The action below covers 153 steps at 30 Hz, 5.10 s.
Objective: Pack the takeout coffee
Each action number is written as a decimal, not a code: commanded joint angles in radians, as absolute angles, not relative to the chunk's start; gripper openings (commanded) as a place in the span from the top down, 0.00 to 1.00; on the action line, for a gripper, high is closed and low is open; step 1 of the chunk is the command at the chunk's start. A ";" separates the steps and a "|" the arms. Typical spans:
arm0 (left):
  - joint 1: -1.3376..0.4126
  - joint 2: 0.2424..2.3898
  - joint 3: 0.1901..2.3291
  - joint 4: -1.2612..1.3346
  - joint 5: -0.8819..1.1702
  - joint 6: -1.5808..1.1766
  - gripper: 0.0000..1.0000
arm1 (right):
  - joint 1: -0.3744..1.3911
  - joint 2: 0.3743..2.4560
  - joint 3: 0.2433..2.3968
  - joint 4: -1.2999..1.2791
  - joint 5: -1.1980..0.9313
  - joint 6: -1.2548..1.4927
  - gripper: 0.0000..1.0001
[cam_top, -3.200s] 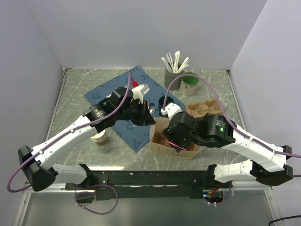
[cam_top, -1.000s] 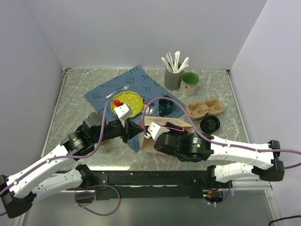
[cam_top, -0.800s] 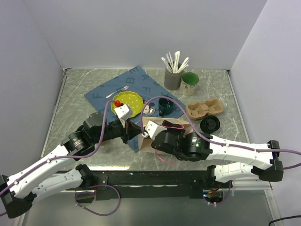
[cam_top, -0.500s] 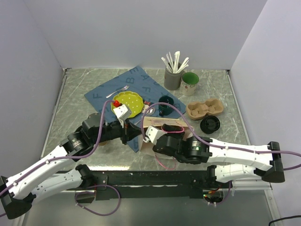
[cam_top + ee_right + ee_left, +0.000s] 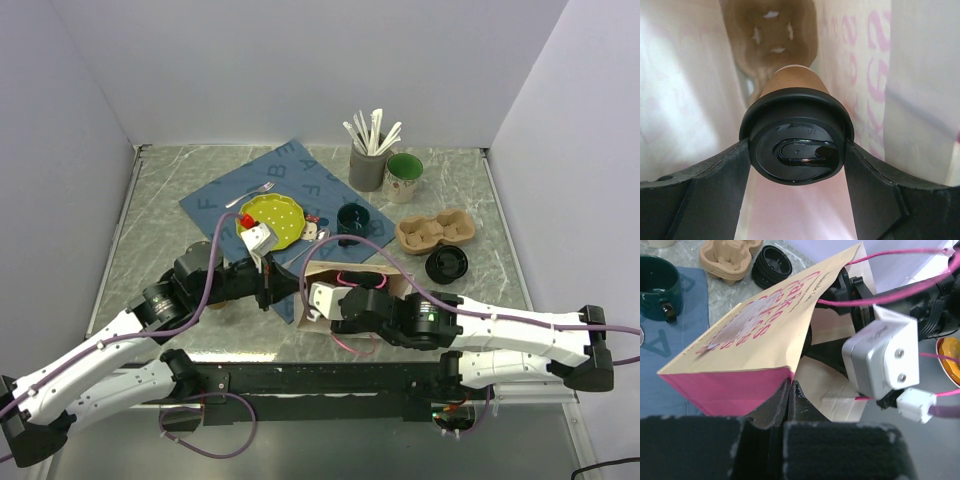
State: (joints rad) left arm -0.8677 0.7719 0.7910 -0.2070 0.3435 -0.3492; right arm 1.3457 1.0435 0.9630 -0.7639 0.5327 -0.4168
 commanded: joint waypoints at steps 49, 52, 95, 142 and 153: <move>-0.867 0.658 0.706 -0.068 0.359 -0.238 0.99 | 1.322 1.101 0.867 -0.703 0.609 -0.385 0.61; -0.867 0.658 0.701 -0.052 0.373 -0.258 0.99 | 1.321 1.095 0.856 -0.667 0.615 -0.394 0.61; -0.867 0.689 0.681 -0.037 0.399 -0.278 0.99 | 1.287 1.034 0.744 -0.535 0.700 -0.351 0.64; -0.867 0.667 0.677 -0.080 0.391 -0.295 0.99 | 1.161 1.118 0.710 -0.403 0.520 -0.333 0.64; -0.867 0.660 0.673 -0.094 0.382 -0.293 0.99 | 1.118 1.175 0.738 -0.408 0.486 -0.302 0.58</move>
State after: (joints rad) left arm -0.8642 0.6834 0.6666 -0.1127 0.3481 -0.2829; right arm 1.1450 1.1378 0.7200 -0.3862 0.5415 -0.3595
